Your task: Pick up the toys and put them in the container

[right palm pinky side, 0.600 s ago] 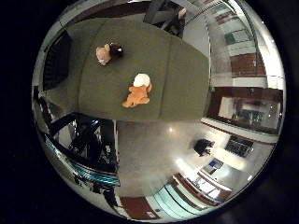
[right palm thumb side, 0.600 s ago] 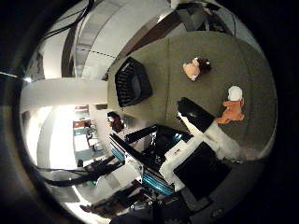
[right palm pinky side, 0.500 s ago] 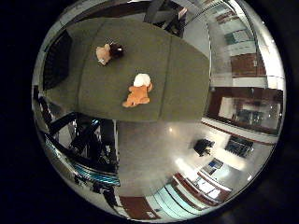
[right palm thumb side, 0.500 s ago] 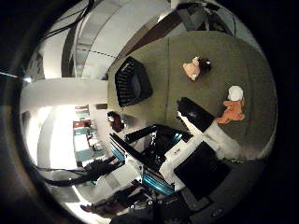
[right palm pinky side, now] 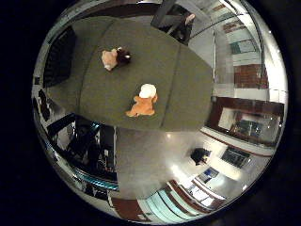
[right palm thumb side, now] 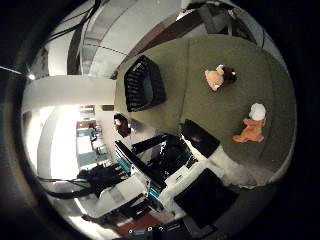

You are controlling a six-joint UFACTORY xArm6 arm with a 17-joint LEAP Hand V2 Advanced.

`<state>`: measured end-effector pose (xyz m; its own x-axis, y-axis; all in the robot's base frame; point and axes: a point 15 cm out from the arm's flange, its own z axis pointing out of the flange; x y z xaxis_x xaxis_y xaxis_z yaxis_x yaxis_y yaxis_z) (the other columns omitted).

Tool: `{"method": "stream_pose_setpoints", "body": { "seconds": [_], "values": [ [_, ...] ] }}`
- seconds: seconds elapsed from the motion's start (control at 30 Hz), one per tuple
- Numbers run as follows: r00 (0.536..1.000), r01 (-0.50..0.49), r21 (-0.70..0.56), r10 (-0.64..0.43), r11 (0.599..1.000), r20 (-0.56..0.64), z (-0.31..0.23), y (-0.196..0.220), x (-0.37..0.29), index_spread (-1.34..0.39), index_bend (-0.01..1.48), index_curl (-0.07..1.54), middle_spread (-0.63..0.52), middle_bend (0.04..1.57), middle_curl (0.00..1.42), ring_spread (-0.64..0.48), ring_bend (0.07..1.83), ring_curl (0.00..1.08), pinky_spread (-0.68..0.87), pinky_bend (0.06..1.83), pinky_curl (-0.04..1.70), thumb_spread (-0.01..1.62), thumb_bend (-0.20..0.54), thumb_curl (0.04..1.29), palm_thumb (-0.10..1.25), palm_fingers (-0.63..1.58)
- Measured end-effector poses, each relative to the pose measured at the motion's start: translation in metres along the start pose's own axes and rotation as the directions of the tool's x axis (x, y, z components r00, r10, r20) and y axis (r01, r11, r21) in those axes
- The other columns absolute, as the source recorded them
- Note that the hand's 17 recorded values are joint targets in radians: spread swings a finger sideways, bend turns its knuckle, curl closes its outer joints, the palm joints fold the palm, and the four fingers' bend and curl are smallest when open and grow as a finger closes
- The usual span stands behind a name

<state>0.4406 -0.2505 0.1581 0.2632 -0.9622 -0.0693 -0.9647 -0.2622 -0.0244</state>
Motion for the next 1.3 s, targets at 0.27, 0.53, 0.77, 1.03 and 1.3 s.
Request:
{"method": "stream_pose_setpoints", "body": {
  "seconds": [0.27, 0.53, 0.77, 1.03, 1.3],
  "values": [
    [0.999, 0.047, 0.008, -0.047, 0.999, -0.015, 0.022, -0.032, 0.003, -0.38, 0.18, 0.33, -0.04, 0.19, 0.3, 0.12, 0.29, 0.26, 0.35, 0.56, 0.05, 1.09, -0.028, 0.35, 0.64, 0.18],
    [0.994, 0.108, -0.022, -0.108, 0.994, -0.035, 0.052, -0.074, 0.015, -0.37, 0.17, 0.31, -0.03, 0.19, 0.31, 0.14, 0.3, 0.26, 0.34, 0.59, 0.06, 1.05, -0.027, 0.32, 0.59, 0.12],
    [0.987, 0.152, -0.064, -0.155, 0.986, -0.05, 0.085, -0.103, 0.022, -0.37, 0.17, 0.31, -0.02, 0.19, 0.31, 0.15, 0.3, 0.26, 0.34, 0.57, 0.07, 1.04, -0.025, 0.3, 0.58, 0.11],
    [0.984, 0.165, -0.098, -0.171, 0.981, -0.05, 0.131, -0.125, 0.03, -0.37, 0.17, 0.3, -0.02, 0.19, 0.31, 0.15, 0.29, 0.26, 0.33, 0.57, 0.08, 1.03, -0.025, 0.3, 0.57, 0.11],
    [0.98, 0.173, -0.134, -0.184, 0.976, -0.074, 0.162, -0.132, 0.033, -0.36, 0.17, 0.3, -0.02, 0.2, 0.32, 0.14, 0.29, 0.26, 0.33, 0.56, 0.09, 1.02, -0.025, 0.3, 0.58, 0.11]
  ]
}}
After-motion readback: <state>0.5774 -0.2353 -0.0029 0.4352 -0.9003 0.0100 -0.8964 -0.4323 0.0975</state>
